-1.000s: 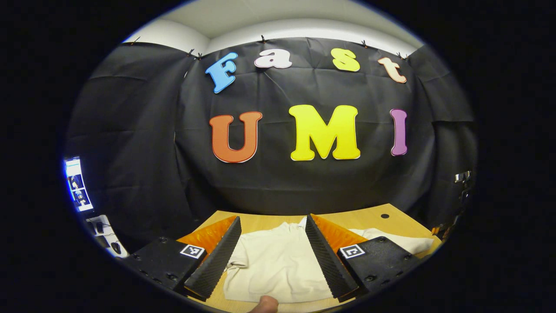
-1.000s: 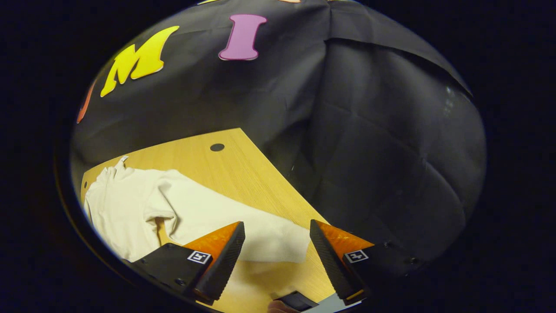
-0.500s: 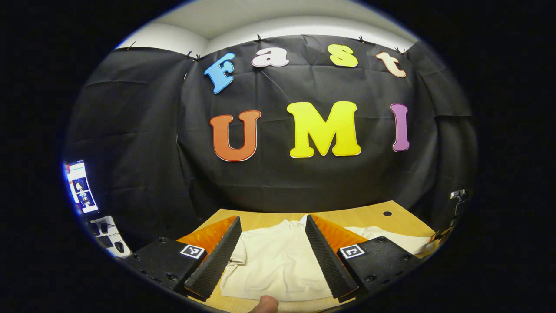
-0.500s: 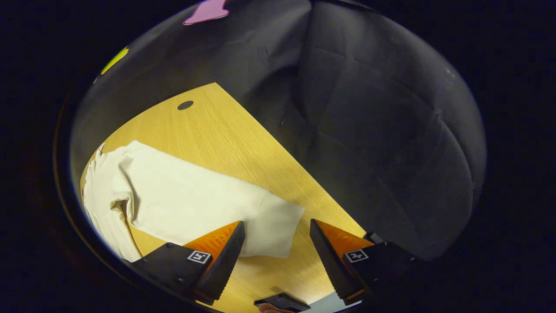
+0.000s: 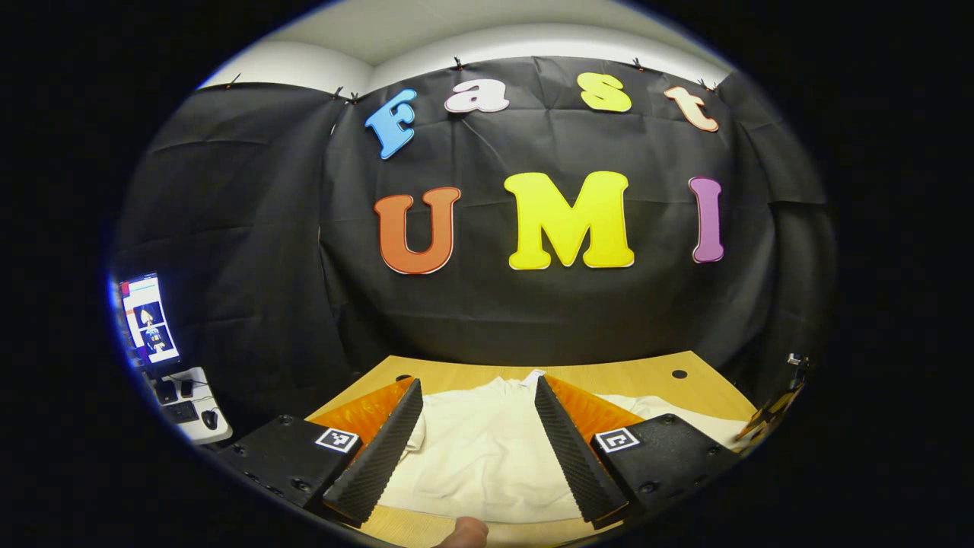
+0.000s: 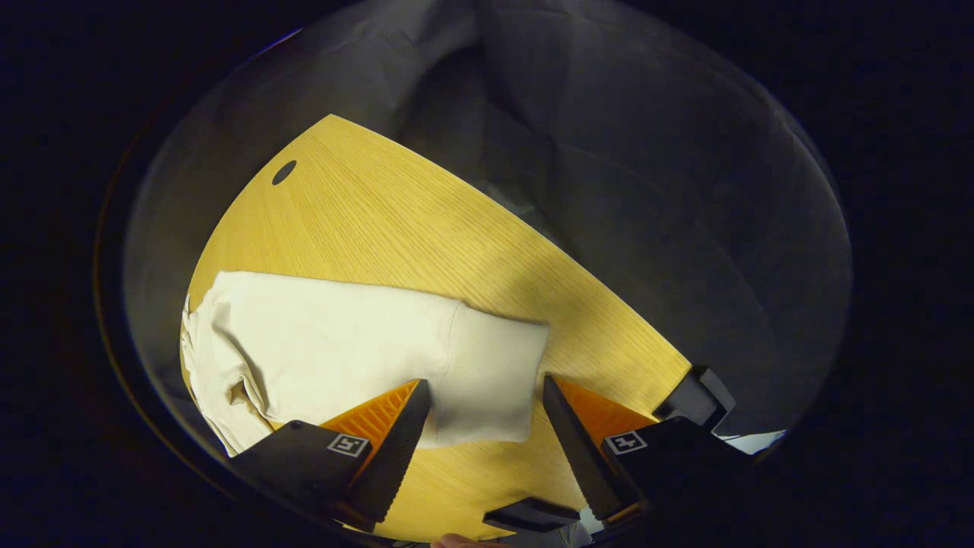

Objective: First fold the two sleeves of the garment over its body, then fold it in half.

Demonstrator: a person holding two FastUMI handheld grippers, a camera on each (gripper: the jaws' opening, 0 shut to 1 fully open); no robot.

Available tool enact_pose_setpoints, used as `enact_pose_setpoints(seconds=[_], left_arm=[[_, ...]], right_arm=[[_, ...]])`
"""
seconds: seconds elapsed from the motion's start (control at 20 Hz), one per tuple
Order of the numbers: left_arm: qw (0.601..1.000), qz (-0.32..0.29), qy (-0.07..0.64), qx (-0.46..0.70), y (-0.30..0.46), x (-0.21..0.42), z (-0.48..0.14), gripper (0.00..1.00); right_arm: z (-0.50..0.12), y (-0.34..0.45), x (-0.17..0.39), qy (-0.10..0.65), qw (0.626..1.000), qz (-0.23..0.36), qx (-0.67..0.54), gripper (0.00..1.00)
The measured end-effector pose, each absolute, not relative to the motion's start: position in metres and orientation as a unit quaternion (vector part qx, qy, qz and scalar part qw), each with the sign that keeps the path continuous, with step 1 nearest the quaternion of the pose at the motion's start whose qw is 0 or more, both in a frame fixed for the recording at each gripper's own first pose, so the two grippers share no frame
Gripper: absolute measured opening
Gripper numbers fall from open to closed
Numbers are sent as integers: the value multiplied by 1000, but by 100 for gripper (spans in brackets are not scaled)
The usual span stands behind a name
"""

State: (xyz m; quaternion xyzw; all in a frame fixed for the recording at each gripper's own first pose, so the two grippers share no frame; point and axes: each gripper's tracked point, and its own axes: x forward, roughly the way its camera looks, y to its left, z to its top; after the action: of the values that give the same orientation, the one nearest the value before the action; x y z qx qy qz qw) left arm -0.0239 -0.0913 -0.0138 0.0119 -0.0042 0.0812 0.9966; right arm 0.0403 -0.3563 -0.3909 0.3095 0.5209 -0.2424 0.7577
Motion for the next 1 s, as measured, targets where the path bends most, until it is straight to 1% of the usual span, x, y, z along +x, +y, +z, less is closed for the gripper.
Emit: enact_pose_setpoints(seconds=[0.1,0.2,0.25,0.3,0.35,0.4,0.45,0.5,0.55,0.6,0.65,0.7,0.75,0.85,0.95,1.0], left_arm=[[996,84,-5,15,-87,-25,-15,96],[996,85,-4,10,-79,-26,-16,97],[996,85,-2,11,-76,-25,-19,97],[996,88,3,14,-71,-25,-21,100],[996,89,6,17,-65,-26,-22,97],[996,86,7,17,-61,-27,-23,97],[996,82,8,17,-59,-27,-24,97],[997,80,10,18,-55,-27,-25,97],[997,78,13,22,-52,-28,-27,100],[997,78,14,26,-47,-28,-26,97],[997,75,14,28,-45,-28,-27,97],[997,72,14,28,-44,-28,-28,97],[997,70,16,27,-42,-28,-29,97],[997,67,24,28,-40,-26,-34,97],[997,65,27,32,-36,-26,-36,98],[997,63,26,31,-36,-26,-35,97]], right_arm=[[-392,-356,43,530,750,-240,313,94],[-390,-357,47,537,740,-241,325,86],[-390,-357,47,538,739,-236,329,84],[-392,-359,48,540,736,-233,335,86],[-392,-361,50,540,732,-232,343,84],[-390,-362,51,539,726,-234,357,84],[-389,-361,51,537,720,-235,371,77],[-391,-362,50,535,718,-236,379,78],[-393,-365,46,538,709,-243,385,72],[-392,-364,47,530,705,-248,401,58],[-393,-362,45,530,702,-247,407,45],[-392,-360,42,531,702,-244,407,43],[-392,-358,41,531,703,-240,407,46],[-392,-357,40,533,706,-239,400,43],[-394,-356,38,534,703,-250,398,45],[-392,-358,42,533,699,-257,403,28]])
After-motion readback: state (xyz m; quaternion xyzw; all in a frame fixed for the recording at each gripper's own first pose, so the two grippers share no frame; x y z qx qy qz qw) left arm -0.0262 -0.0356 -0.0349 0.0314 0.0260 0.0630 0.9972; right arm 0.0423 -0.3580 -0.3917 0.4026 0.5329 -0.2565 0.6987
